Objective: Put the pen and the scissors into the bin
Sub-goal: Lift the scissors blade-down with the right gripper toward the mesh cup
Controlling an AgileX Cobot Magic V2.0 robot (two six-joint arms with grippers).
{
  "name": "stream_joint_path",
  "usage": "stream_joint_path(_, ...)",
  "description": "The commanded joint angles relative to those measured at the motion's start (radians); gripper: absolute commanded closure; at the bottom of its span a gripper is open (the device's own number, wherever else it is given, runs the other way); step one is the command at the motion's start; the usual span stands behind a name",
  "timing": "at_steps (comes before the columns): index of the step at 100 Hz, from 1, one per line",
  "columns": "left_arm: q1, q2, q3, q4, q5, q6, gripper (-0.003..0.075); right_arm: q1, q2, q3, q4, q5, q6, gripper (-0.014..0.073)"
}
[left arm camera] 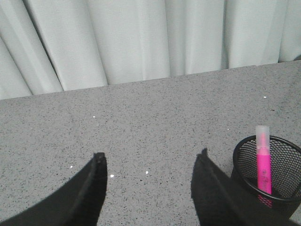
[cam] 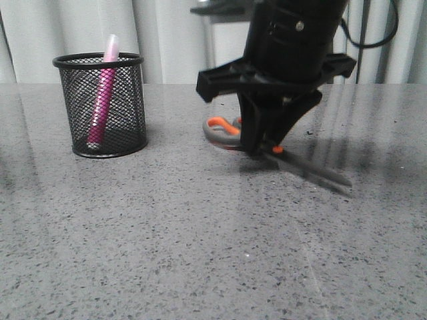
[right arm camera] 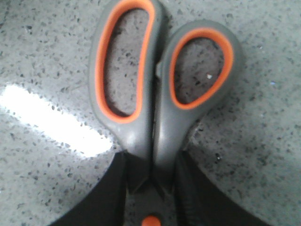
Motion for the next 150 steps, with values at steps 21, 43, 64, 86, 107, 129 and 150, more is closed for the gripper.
stream_joint_path(21, 0.004, -0.009, -0.028, -0.018, -0.078, -0.006, 0.0344, -0.001, -0.188, -0.017, 0.002, -0.176, -0.001, 0.0664)
stream_joint_path(43, 0.004, -0.009, -0.028, -0.018, -0.078, -0.006, 0.0344, 0.018, -0.293, 0.086, 0.091, -0.584, -0.001, 0.0664)
stream_joint_path(64, 0.004, -0.009, -0.028, -0.018, -0.078, -0.006, 0.0344, 0.115, -0.277, 0.132, 0.097, -1.044, -0.001, 0.0664)
stream_joint_path(86, 0.004, -0.009, -0.028, -0.018, -0.078, -0.006, 0.0344, 0.139, -0.142, 0.132, 0.095, -1.445, -0.001, 0.0664)
stream_joint_path(107, 0.004, -0.009, -0.028, -0.018, -0.078, -0.006, 0.0344, 0.139, -0.001, 0.132, 0.093, -1.714, -0.001, 0.0664)
stream_joint_path(129, 0.004, -0.009, -0.028, -0.018, -0.078, -0.006, 0.0344, 0.139, 0.069, 0.132, 0.093, -1.730, -0.001, 0.0664)
stream_joint_path(150, 0.004, -0.009, -0.028, -0.018, -0.078, -0.006, 0.0344, 0.139, 0.098, 0.152, 0.088, -1.725, -0.001, 0.0664)
